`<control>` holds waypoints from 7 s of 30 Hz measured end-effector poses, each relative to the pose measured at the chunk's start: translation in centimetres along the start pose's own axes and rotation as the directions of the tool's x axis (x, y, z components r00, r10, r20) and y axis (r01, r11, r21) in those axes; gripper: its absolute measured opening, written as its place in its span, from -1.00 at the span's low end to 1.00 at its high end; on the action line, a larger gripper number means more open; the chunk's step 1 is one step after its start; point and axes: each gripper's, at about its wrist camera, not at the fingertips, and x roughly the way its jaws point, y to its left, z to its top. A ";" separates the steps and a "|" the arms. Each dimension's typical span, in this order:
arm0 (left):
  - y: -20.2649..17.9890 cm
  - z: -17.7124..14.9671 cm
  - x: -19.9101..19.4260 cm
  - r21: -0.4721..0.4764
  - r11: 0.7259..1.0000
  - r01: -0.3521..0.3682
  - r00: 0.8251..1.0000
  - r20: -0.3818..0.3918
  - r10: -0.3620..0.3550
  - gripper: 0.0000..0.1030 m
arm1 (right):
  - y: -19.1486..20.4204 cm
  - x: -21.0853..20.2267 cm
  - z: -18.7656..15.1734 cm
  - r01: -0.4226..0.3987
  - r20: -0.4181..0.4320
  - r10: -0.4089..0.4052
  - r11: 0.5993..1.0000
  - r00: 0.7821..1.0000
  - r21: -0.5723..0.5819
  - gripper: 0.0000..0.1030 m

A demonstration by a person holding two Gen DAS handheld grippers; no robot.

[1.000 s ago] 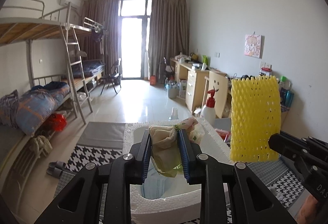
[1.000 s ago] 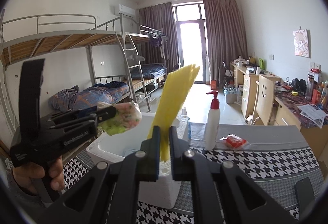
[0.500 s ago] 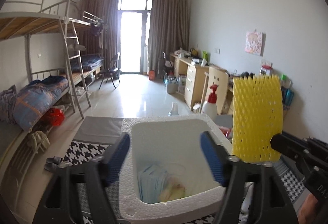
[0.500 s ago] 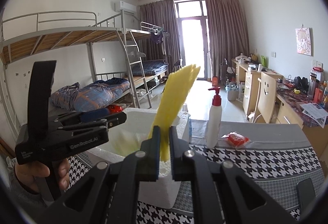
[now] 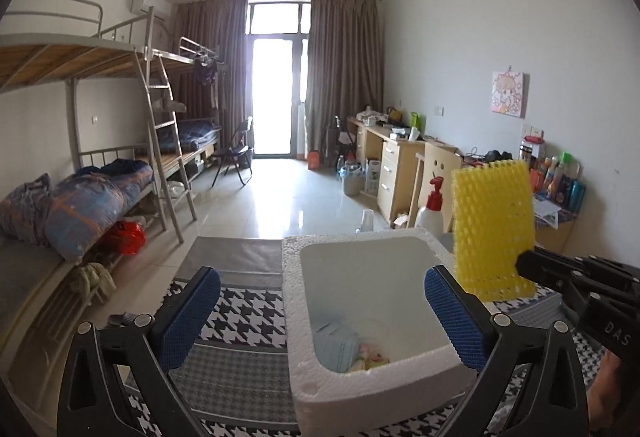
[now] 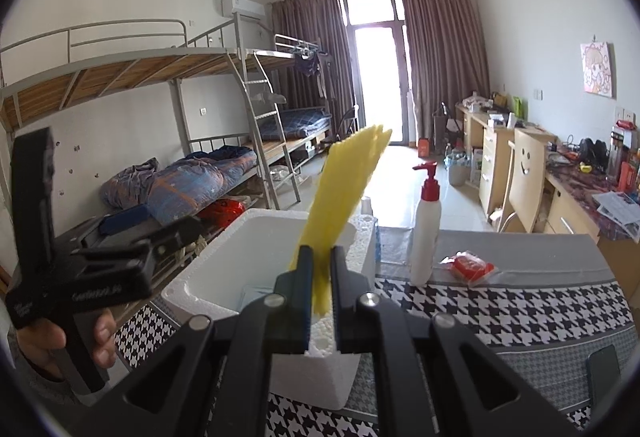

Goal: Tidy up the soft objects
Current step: 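Lower the right tool into the foam box and open it, releasing the sponge, then move both open tools back from the box toward the grey sock and white tube, then lower both tools toward the white foam tube and grey sock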

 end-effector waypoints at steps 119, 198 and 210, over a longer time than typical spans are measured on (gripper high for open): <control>-4.0 -5.9 -4.9 0.010 0.991 0.133 0.990 0.045 -0.133 0.98 | -1.4 -5.8 -6.1 0.128 0.041 -0.130 0.991 0.991 0.040 0.84; -16.4 -10.6 5.7 0.143 0.886 0.442 0.865 -0.328 -0.379 0.93 | -11.8 -7.2 -14.3 0.385 -0.187 -0.349 0.897 0.918 0.217 0.84; -17.9 -11.4 8.1 0.142 0.884 0.445 0.832 -0.430 -0.350 0.60 | -12.4 -6.3 -15.2 0.360 -0.226 -0.312 0.908 0.923 0.216 0.84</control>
